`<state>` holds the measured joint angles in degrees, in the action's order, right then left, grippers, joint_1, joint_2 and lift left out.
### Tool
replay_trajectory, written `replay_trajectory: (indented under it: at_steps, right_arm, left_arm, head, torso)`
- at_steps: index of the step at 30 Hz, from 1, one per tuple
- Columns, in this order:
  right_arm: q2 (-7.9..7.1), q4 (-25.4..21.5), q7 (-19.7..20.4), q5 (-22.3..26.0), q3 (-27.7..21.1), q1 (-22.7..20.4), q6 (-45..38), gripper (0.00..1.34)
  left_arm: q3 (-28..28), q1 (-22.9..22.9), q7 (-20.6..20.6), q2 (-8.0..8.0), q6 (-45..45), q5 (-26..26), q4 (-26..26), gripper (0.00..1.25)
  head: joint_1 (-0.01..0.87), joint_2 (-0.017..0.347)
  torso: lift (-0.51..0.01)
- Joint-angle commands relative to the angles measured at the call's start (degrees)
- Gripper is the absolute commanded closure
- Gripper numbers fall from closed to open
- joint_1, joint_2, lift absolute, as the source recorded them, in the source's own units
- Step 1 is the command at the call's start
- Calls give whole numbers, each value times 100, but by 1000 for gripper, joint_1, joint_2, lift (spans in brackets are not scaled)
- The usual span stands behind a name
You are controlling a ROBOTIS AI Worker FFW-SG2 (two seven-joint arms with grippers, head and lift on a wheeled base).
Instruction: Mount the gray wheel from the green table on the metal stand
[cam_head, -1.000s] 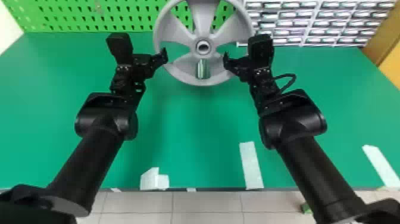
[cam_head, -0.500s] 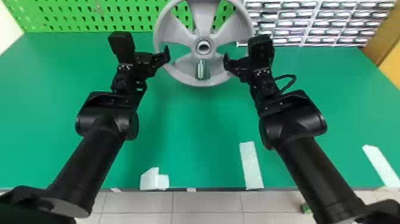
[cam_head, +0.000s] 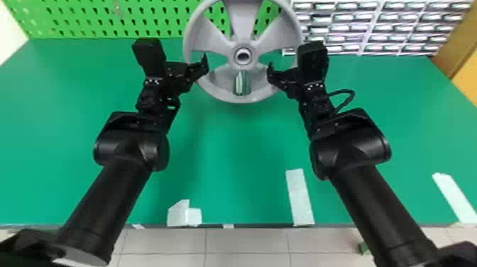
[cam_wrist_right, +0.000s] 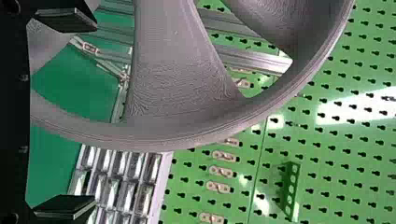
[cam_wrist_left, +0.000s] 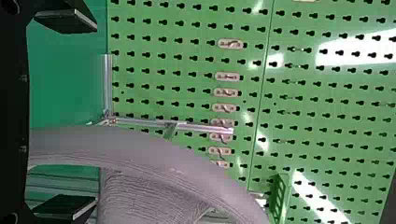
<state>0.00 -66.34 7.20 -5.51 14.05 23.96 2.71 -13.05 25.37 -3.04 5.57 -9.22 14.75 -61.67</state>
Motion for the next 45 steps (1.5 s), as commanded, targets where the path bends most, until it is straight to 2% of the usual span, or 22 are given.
replay_trajectory:
  at_steps: [1,4,7,15,23,45]
  right_arm:
    - [5,-151,0,24,-43,-76,-51,13]
    - [5,-283,0,68,-60,-137,-87,18]
    - [5,-362,0,94,-69,-181,-113,27]
    - [5,-555,0,156,-60,-287,-122,88]
    - [5,-784,0,217,-60,-418,-201,84]
    - [5,-1566,0,419,-131,-1034,-297,84]
  left_arm:
    - [39,-111,-4,6,8,11,-117,-1]
    - [75,-182,-4,23,35,-24,-231,-1]
    - [101,-234,-4,32,44,-24,-301,78]
    - [162,-331,-4,41,44,-7,-398,177]
    - [162,-463,5,50,52,-16,-591,180]
    - [294,-1192,-4,146,290,-24,-1743,182]
  head:
    - [868,52]
    - [868,52]
    - [868,52]
    - [868,52]
    - [868,52]
    - [868,52]
  torso:
    - [-93]
    - [-93]
    - [-93]
    - [-93]
    - [-93]
    - [-93]
